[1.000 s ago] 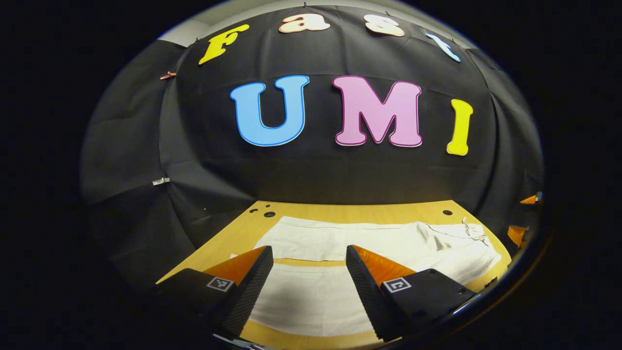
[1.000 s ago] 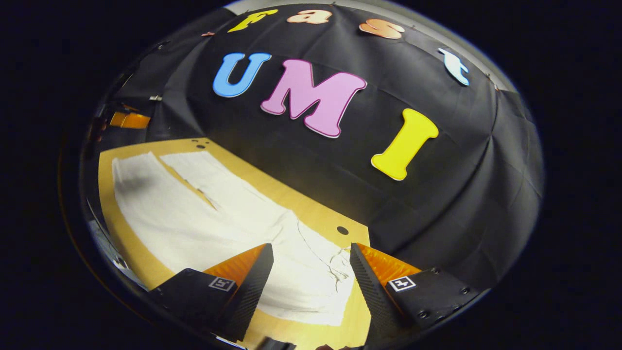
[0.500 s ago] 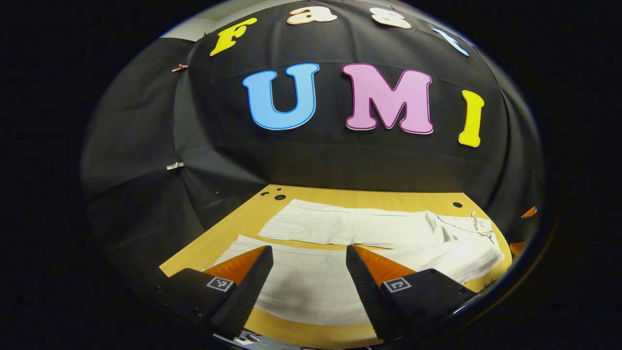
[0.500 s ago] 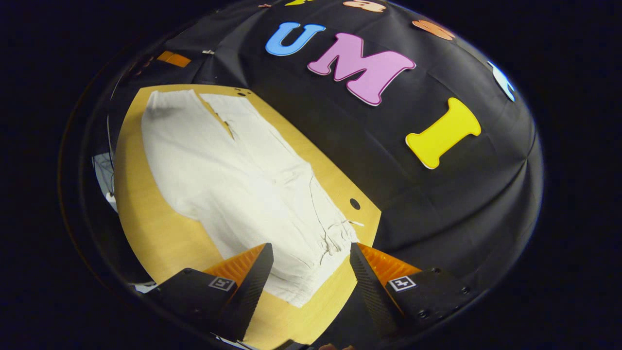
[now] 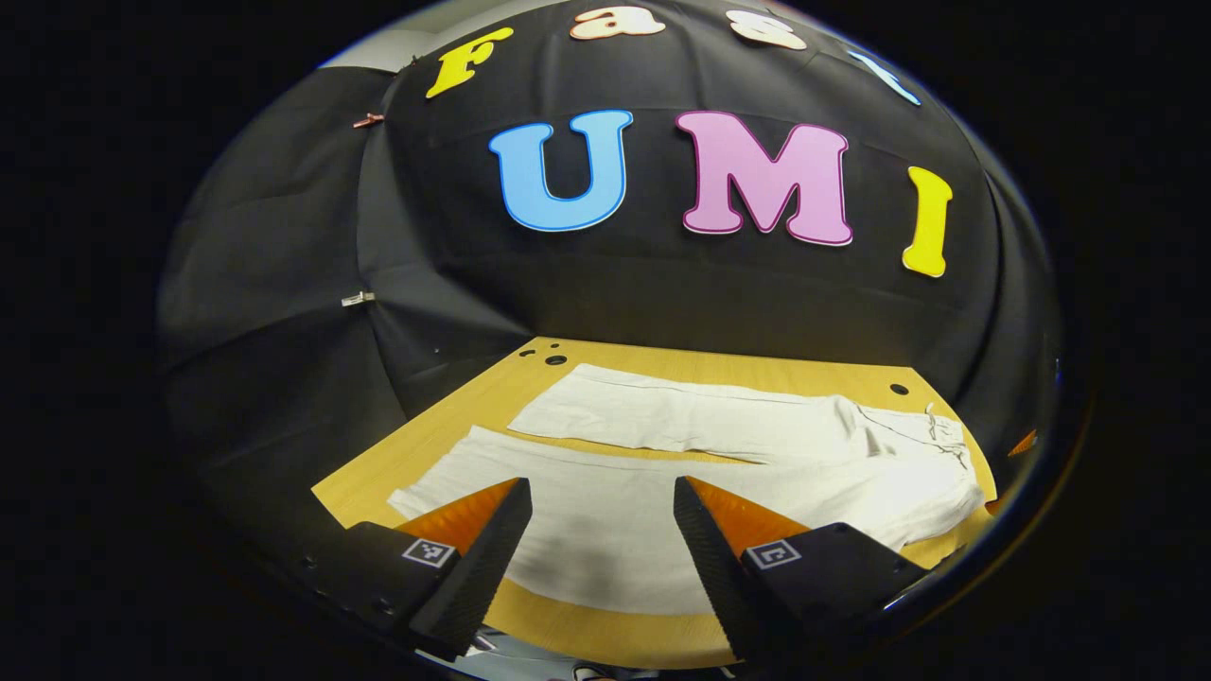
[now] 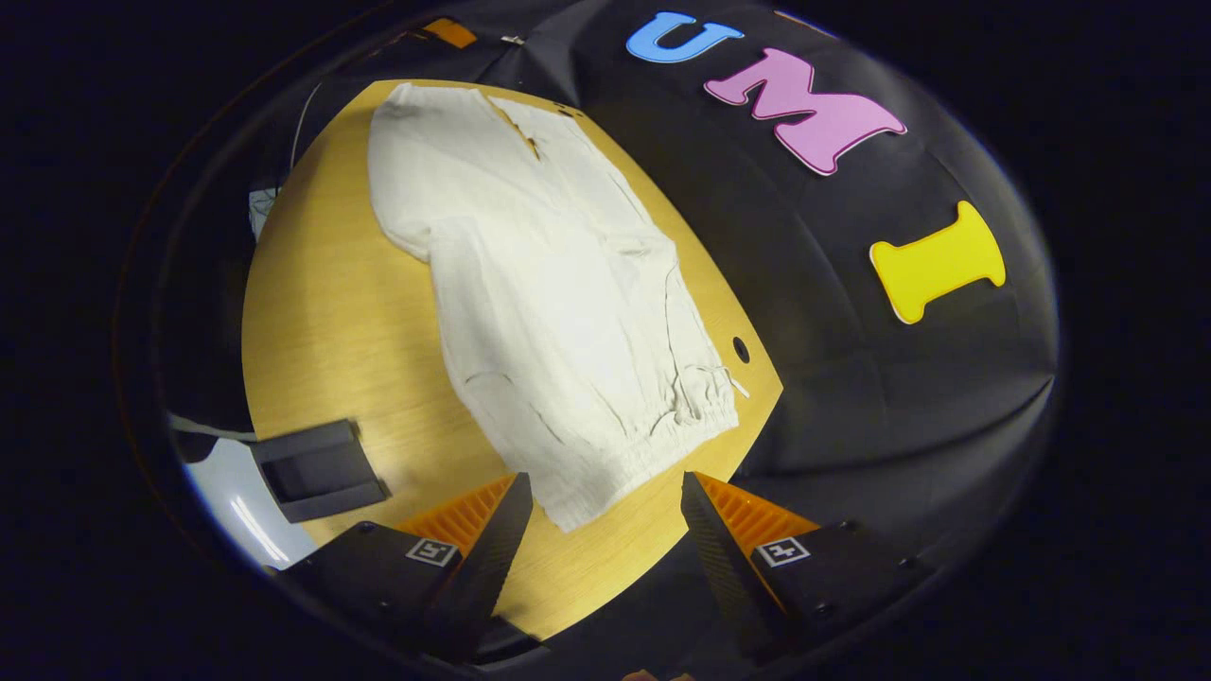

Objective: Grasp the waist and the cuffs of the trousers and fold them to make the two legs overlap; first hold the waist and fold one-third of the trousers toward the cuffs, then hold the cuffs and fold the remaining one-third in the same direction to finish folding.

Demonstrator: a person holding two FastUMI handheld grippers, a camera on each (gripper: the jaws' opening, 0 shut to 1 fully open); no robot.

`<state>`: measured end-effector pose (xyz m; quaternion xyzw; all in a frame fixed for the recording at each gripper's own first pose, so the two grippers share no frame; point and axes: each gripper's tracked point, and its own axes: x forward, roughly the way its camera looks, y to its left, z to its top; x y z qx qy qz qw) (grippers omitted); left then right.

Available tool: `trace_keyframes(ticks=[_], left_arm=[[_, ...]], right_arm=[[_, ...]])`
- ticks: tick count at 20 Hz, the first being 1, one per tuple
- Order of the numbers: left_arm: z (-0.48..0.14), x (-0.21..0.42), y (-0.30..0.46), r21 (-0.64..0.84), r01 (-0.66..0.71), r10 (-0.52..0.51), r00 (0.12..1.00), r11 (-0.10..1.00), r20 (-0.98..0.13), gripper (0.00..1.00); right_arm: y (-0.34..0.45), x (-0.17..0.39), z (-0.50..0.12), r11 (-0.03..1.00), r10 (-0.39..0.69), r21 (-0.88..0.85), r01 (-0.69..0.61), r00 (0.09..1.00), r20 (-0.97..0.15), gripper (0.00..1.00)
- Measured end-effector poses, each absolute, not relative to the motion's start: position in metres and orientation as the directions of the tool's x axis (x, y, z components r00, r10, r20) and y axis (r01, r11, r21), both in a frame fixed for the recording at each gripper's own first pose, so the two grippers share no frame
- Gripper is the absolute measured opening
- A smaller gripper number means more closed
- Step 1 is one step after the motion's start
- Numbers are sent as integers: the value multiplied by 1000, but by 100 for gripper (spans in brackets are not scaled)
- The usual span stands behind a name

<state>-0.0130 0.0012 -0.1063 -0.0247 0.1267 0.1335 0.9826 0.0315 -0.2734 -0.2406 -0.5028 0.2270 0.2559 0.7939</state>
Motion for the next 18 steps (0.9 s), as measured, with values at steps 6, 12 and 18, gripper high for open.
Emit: trace_keyframes(ticks=[6, 12, 18], left_arm=[[-121, -24, 4, -31, -300, 278, 915, 953, -292, 95], [-121, -44, 22, -42, -371, 340, 887, 928, -314, 95], [-143, -65, 38, 15, -391, 368, 851, 920, -375, 95]], right_arm=[[-271, 37, -270, 183, 143, -711, -679, 734, -664, 98], [-254, 51, -285, 81, 165, -715, -695, 717, -678, 95], [-246, 81, -289, 55, 91, -722, -690, 723, -684, 92]])
